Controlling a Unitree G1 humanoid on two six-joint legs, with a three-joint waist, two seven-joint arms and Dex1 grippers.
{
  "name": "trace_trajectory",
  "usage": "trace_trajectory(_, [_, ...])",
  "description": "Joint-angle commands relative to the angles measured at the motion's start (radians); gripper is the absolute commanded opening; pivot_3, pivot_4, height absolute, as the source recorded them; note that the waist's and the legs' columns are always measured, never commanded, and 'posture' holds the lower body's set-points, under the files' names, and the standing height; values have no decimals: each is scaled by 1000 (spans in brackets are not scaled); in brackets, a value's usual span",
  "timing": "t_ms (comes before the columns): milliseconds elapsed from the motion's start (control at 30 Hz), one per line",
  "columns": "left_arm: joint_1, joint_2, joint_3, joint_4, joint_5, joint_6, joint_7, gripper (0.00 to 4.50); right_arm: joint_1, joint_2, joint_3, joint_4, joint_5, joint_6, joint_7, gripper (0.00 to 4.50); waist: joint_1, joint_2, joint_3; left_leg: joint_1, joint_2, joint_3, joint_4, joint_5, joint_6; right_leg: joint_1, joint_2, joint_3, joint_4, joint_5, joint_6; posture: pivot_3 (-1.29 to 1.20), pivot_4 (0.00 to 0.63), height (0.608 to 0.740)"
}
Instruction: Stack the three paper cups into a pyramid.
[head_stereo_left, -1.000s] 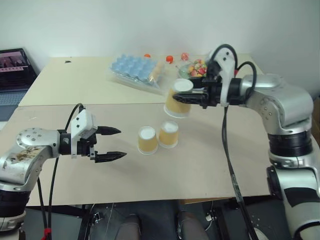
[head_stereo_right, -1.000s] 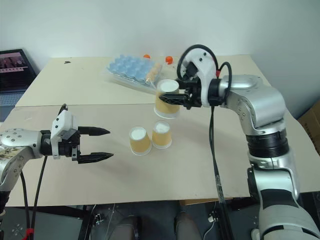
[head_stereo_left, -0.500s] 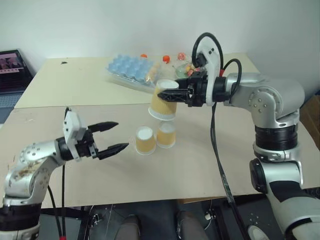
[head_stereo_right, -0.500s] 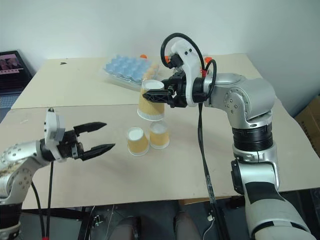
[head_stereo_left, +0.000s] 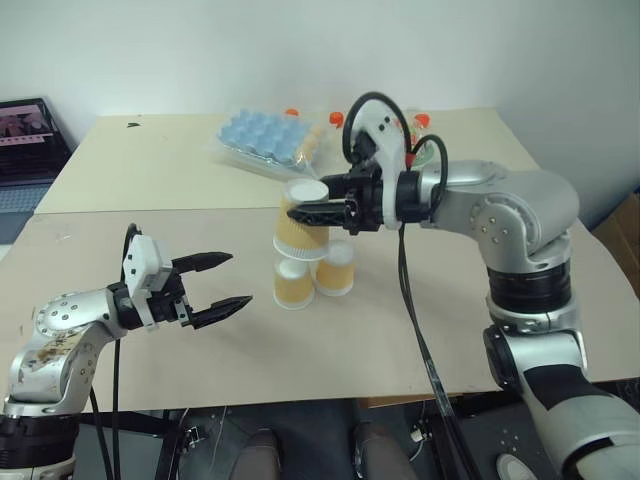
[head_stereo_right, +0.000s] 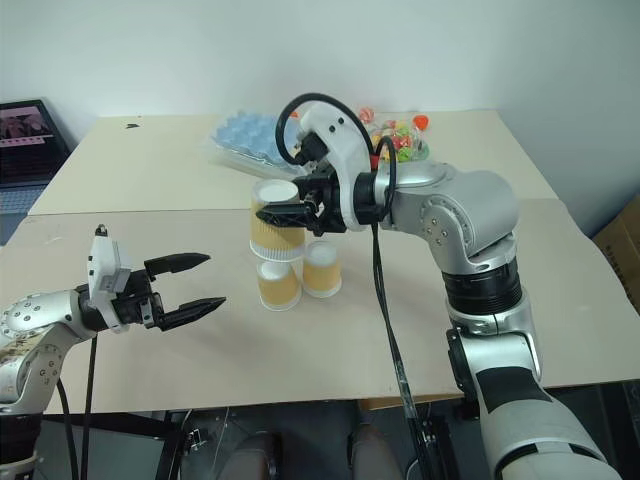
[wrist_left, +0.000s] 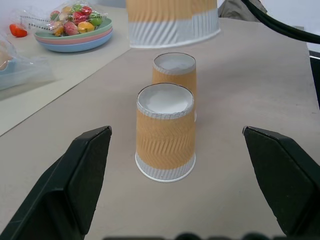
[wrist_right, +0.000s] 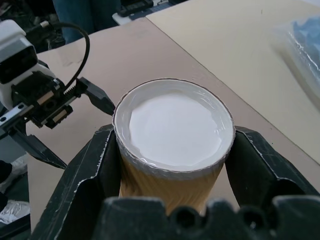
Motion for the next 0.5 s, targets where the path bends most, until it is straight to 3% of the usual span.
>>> trace_trajectory(33, [-19,12,0,-2,8,-21,-2,4500,22,-8,16,-41,-19,-62,6,2725,0,0,0,0,0,0,0,0,0,0,0,0,0,0,0,0,150,740])
trace_trajectory(500, [-43,6,-18,8,20,-16,11,4500,49,-34,67,-22,-90,-168,40,2725,0,0,0,0,0,0,0,0,0,0,0,0,0,0,0,0,150,740])
